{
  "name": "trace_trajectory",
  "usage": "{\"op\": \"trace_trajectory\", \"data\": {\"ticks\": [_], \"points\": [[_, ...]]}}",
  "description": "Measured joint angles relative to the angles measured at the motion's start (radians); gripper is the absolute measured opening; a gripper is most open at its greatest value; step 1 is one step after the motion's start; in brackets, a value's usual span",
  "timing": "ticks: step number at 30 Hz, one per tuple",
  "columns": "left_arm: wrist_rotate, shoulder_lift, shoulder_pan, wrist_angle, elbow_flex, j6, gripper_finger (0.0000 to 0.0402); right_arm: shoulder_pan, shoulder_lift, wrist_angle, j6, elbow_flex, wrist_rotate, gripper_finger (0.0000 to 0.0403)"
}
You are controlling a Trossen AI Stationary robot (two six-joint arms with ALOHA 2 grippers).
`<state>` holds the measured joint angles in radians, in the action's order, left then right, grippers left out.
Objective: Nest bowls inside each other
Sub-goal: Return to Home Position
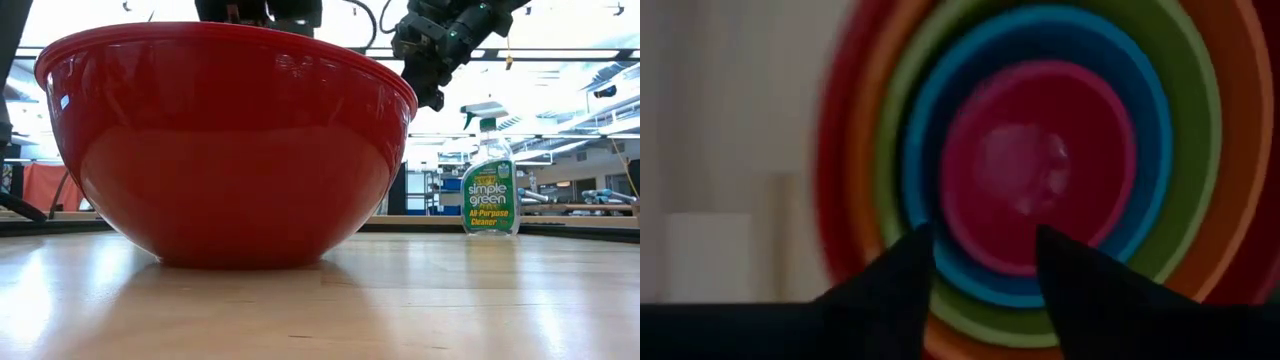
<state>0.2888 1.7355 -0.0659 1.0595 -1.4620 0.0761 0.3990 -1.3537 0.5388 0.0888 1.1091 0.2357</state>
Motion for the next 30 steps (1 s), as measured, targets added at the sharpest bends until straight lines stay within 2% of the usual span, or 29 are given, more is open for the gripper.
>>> {"op": "trace_trajectory", "data": {"ticks": [3,7,10,14,18,23,30], "points": [[-0.056,-0.054,-0.016,-0.009,0.000,0.000,0.0210,0.010,0.015,-0.007,0.000,-0.001,0.012,0.0159],[-0.151,-0.213,-0.033,-0.173,0.074,0.021,0.0219,0.021,0.075,-0.072,0.000,-0.003,-0.007,0.0159],[-0.172,-0.360,-0.058,-0.325,0.195,0.068,0.0207,0.044,0.138,-0.125,0.028,-0.051,-0.004,0.0159],[-0.244,-0.545,-0.097,-0.500,0.347,0.147,0.0184,0.067,0.266,-0.262,0.099,-0.212,0.001,0.0159],[-0.312,-0.708,-0.138,-0.673,0.489,0.206,0.0161,0.111,0.401,-0.509,0.225,-0.412,0.016,0.0159],[-0.349,-0.896,-0.175,-0.863,0.683,0.267,0.0139,0.239,0.507,-0.768,0.407,-0.614,0.058,0.0159],[-0.384,-1.147,-0.209,-0.951,0.877,0.302,0.0104,0.380,0.622,-0.811,0.499,-0.709,0.147,0.0145]]}}
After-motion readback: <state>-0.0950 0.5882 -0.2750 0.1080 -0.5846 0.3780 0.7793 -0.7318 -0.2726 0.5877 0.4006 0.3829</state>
